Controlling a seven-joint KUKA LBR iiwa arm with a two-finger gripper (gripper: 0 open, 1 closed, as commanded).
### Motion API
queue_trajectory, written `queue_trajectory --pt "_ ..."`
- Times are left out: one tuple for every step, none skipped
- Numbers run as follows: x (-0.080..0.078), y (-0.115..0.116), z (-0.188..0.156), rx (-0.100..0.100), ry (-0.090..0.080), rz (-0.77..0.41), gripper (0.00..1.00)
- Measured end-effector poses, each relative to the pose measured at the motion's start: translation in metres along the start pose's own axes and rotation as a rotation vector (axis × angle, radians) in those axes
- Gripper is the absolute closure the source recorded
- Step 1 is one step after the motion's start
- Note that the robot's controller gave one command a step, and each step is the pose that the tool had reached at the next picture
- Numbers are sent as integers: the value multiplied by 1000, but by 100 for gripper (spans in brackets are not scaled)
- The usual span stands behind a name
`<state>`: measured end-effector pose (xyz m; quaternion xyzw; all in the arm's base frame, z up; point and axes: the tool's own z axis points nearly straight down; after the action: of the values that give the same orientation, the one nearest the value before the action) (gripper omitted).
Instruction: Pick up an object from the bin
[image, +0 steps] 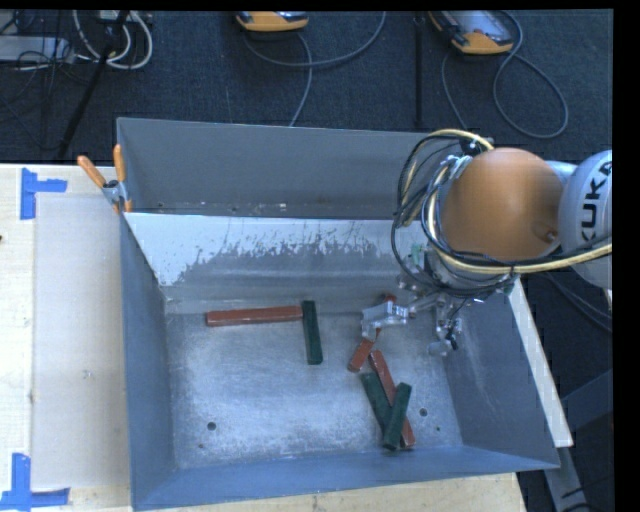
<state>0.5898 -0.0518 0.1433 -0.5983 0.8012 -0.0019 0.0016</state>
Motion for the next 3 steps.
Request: queue_trajectory --pt "-75 31 62 -12 -3 -128 0" --pt "-6 36 73 -3 -1 -376 0" --pt "-7 36 73 -5 -3 -373 100"
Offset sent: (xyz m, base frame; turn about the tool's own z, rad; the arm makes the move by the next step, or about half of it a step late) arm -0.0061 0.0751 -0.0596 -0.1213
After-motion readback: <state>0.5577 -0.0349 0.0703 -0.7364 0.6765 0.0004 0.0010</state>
